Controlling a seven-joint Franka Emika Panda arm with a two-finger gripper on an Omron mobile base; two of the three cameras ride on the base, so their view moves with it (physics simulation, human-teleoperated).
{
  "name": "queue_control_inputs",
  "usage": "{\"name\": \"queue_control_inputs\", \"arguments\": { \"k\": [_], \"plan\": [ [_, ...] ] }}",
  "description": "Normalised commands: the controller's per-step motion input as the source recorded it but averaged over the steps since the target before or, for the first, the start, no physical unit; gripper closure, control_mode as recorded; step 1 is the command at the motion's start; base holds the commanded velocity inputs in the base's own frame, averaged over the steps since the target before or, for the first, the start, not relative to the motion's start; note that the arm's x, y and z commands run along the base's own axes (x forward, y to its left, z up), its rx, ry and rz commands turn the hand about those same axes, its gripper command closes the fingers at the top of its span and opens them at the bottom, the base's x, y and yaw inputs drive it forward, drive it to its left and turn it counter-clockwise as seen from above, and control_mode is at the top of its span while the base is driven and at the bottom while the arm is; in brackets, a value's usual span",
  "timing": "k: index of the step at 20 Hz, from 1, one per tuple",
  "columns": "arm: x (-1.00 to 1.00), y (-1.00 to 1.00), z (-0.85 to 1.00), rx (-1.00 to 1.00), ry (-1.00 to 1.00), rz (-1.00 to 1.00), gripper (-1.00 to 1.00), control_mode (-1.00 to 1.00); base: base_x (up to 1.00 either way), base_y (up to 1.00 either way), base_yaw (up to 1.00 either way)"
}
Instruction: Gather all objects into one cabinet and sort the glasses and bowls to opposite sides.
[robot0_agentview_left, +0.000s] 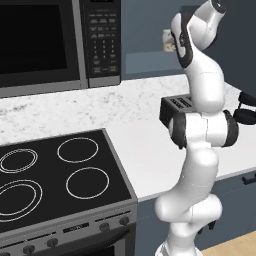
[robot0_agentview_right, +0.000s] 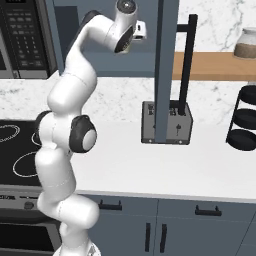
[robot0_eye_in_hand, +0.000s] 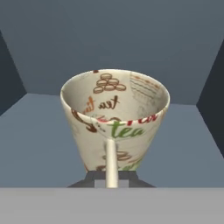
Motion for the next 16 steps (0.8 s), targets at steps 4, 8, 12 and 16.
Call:
{"name": "queue_control_inputs", "arguments": {
  "k": [4, 8, 12, 16],
  "plan": [
    [-1.0, 0.04, -0.08, -0.13, -0.38, 0.03, 1.0, -1.0, 0.0, 0.0, 0.0],
    [-0.79, 0.09, 0.0, -0.08, -0.34, 0.03, 1.0, -1.0, 0.0, 0.0, 0.0],
    [-0.03, 0.0, 0.0, 0.0, 0.01, 0.0, 1.0, -1.0, 0.0, 0.0, 0.0],
    [-0.69, 0.0, 0.01, -0.09, 0.16, 0.0, 1.0, -1.0, 0.0, 0.0, 0.0]
  ]
}}
